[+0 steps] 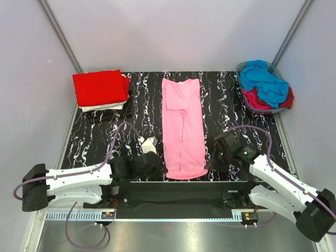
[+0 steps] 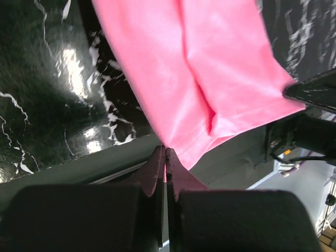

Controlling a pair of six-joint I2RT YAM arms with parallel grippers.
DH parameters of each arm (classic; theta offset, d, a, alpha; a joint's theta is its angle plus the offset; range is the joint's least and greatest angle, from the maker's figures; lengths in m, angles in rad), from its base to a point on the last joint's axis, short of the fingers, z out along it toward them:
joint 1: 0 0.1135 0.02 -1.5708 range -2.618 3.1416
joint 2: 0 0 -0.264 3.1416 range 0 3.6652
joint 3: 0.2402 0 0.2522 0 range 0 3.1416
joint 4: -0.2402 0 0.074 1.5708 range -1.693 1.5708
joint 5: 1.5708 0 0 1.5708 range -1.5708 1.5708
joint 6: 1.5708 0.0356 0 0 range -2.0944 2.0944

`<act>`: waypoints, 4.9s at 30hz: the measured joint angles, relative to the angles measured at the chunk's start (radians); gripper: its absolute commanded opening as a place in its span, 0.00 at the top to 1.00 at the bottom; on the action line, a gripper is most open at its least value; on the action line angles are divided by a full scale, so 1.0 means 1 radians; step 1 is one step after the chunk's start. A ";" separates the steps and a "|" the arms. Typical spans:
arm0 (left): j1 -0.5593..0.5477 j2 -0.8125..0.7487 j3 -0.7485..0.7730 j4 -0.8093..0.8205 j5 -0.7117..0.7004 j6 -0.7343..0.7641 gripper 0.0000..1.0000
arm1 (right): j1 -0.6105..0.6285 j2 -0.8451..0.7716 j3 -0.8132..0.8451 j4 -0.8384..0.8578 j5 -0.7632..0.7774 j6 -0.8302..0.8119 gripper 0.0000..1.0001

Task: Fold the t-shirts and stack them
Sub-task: Fold the tshirt

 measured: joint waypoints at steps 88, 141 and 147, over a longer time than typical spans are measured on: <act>0.845 0.865 1.036 -0.288 0.332 0.675 0.46 | -0.424 1.090 1.077 -0.012 0.065 -0.568 0.05; 0.602 0.612 0.232 0.289 0.427 0.405 0.55 | -0.396 0.761 0.284 0.351 -0.153 -0.438 0.73; 0.600 0.643 0.232 0.334 0.444 0.391 0.74 | -0.395 0.761 0.284 0.352 -0.146 -0.438 0.85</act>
